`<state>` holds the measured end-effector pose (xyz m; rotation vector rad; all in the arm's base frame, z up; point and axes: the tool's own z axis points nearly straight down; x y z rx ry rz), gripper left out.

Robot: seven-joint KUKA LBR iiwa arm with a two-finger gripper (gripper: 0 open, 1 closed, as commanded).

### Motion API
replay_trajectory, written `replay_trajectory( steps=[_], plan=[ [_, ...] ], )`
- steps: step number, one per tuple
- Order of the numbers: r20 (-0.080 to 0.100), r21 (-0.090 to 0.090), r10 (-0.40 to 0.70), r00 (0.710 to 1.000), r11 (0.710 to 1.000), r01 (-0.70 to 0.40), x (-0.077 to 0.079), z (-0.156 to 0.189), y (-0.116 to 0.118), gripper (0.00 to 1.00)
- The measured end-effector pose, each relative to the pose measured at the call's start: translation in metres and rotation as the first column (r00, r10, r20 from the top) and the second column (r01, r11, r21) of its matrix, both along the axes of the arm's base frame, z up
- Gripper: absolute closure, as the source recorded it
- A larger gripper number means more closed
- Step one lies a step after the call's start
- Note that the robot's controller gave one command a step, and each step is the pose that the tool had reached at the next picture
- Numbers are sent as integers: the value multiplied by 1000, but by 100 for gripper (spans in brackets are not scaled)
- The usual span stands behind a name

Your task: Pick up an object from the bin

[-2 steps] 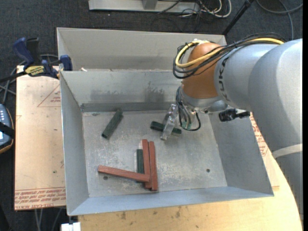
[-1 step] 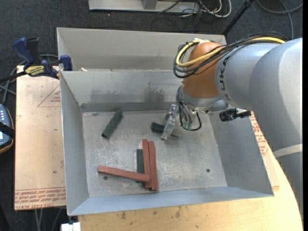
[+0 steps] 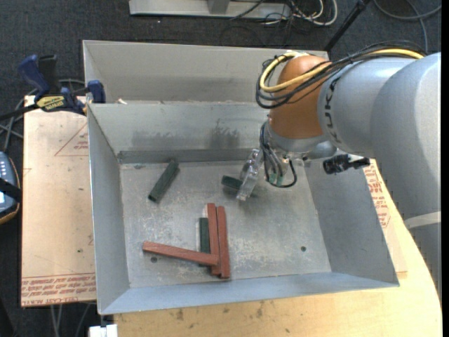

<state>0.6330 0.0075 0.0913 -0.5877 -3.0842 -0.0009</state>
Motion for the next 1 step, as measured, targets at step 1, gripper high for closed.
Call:
replay_trajectory(
  steps=[1],
  plan=[
    [2,0,0,1000,1000,0,1,13,0,100]
  ],
)
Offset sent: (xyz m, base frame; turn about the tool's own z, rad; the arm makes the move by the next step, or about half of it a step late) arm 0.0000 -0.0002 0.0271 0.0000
